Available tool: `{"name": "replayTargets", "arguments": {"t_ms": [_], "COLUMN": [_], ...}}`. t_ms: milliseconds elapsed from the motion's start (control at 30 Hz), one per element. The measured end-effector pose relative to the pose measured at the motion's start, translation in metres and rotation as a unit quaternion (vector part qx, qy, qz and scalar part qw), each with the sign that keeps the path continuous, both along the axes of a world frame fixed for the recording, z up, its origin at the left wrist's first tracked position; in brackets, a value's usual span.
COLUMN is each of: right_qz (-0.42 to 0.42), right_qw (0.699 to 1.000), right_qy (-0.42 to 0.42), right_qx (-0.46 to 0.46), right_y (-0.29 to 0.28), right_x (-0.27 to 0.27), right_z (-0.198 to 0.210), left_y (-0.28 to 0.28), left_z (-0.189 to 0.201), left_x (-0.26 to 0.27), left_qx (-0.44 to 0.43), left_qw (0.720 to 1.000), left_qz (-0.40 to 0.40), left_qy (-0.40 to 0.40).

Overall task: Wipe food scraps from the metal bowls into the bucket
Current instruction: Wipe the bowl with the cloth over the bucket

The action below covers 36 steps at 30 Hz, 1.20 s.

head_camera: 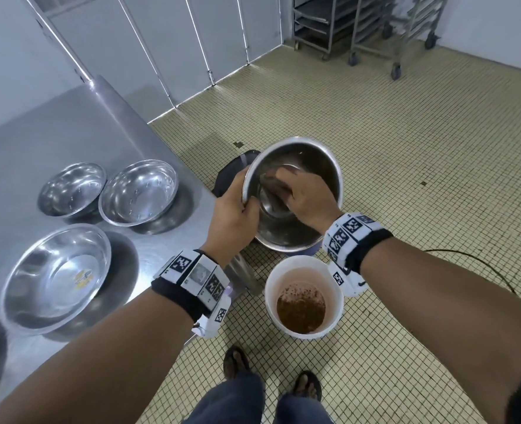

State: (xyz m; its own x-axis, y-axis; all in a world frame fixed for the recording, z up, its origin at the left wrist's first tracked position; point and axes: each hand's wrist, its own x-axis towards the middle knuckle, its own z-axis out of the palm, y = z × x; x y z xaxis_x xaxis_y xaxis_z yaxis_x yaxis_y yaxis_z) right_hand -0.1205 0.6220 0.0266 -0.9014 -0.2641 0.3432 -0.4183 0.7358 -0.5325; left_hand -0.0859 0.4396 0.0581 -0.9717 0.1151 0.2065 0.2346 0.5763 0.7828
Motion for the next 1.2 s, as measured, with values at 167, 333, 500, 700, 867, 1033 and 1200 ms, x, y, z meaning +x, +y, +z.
{"name": "replayTargets", "arguments": {"t_ms": [167,333,500,700,867,1033,1200], "right_qz": [0.083,0.135,0.113,0.036,0.090,0.139,0.154], "right_qw": [0.995,0.971,0.958,0.992,0.987,0.976,0.972], "right_qy": [-0.033,-0.115,-0.130,0.010,0.000,-0.006,-0.084], "right_qx": [0.039,0.159,0.229,0.121,0.137,0.165,0.157], "right_y": [-0.004,0.009,0.026,0.029,0.026,0.030,0.040], "right_x": [0.014,0.023,0.009,0.002,0.017,0.026,0.041], "right_z": [-0.016,-0.016,0.003,-0.004,-0.023,-0.034,-0.053], "left_y": [-0.004,-0.010,-0.011,-0.001,0.001,-0.001,-0.003], "left_z": [0.004,0.010,0.008,0.006,0.011,0.005,-0.002], "left_x": [0.002,0.001,0.002,0.000,0.001,0.001,0.000], "left_qx": [0.009,-0.016,-0.044,-0.055,-0.050,-0.065,-0.070], "left_qw": [1.000,0.999,0.998,0.998,0.998,0.997,0.996], "left_qz": [0.014,0.033,0.030,-0.002,0.002,-0.014,-0.003], "left_qy": [-0.002,-0.024,-0.026,0.002,0.029,0.045,0.049]}}
